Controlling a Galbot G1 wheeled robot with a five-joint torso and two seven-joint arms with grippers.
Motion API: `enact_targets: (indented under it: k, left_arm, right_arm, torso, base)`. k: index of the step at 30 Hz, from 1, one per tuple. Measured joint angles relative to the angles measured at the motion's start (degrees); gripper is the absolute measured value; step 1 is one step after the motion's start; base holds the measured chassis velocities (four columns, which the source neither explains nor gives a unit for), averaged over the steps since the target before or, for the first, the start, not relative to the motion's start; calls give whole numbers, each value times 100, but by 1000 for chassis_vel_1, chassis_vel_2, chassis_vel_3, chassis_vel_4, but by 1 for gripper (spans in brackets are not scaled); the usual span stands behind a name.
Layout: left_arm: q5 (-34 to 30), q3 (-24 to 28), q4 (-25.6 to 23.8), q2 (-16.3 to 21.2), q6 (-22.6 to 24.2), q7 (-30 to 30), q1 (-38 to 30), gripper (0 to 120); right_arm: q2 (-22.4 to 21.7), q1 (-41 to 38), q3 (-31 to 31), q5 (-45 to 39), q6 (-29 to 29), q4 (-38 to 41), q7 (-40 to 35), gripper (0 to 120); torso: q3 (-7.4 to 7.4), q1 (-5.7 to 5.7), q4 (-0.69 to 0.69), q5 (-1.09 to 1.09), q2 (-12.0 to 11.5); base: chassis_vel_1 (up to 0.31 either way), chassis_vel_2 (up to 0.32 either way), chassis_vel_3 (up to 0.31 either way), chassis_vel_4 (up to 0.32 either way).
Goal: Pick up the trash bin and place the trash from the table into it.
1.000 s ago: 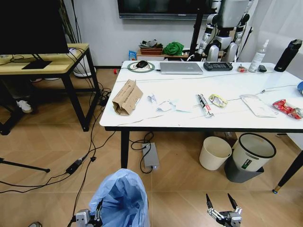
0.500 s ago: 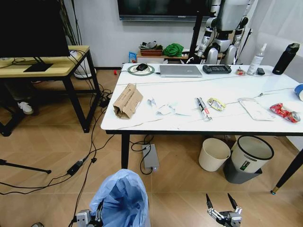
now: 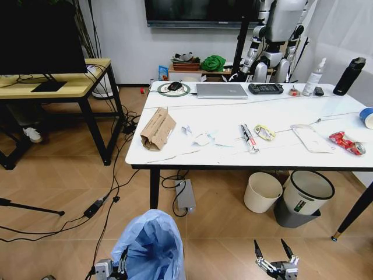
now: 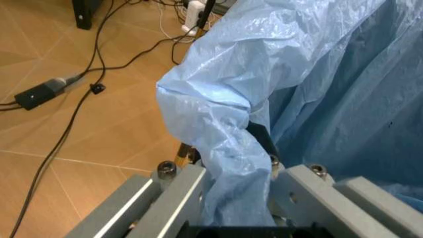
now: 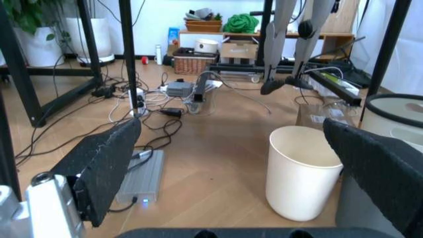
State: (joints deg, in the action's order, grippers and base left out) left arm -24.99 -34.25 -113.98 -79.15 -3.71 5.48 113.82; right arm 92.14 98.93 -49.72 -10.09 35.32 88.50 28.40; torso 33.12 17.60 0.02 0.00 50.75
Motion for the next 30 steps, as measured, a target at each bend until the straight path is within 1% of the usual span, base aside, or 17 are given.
enact_targets:
  k: [1, 6, 14, 21, 25, 27, 30]
  left_arm:
    - [0, 0, 0, 0, 0, 0, 0, 0]
    - [-2, 5, -3, 1, -3, 2, -2, 0]
    - [-1, 12, -20, 1, -2, 2, -2, 0]
    - [17, 12, -21, -14, -2, 2, 3, 0]
    - [22, 12, -21, -24, -2, 2, 3, 0]
    - [23, 12, -21, -30, -2, 3, 4, 0]
    - [24, 11, -21, -32, -2, 3, 4, 0]
  right_arm:
    - [0, 0, 0, 0, 0, 0, 0, 100]
    - [0, 13, 0, 3, 3, 19, 0, 100]
    - [0, 18, -1, 2, 4, 47, -2, 100]
    - [0, 13, 5, -1, 3, 52, -3, 100]
    - [0, 9, 9, -2, 3, 48, -4, 100]
    - [0, 7, 12, -2, 2, 39, -5, 100]
    - [0, 6, 13, -3, 2, 39, -5, 100]
  torso:
    - [0, 0, 0, 0, 0]
    - [88, 69, 0, 0, 156]
    - [186, 149, 0, 0, 336]
    - [311, 243, 0, 0, 555]
    - [359, 280, 0, 0, 639]
    - [408, 316, 0, 0, 724]
    - [438, 339, 0, 0, 777]
  base:
    - [0, 0, 0, 0]
    - [0, 0, 0, 0]
    - [0, 0, 0, 0]
    - [0, 0, 0, 0]
    - [0, 0, 0, 0]
    - [0, 0, 0, 0]
    - [0, 0, 0, 0]
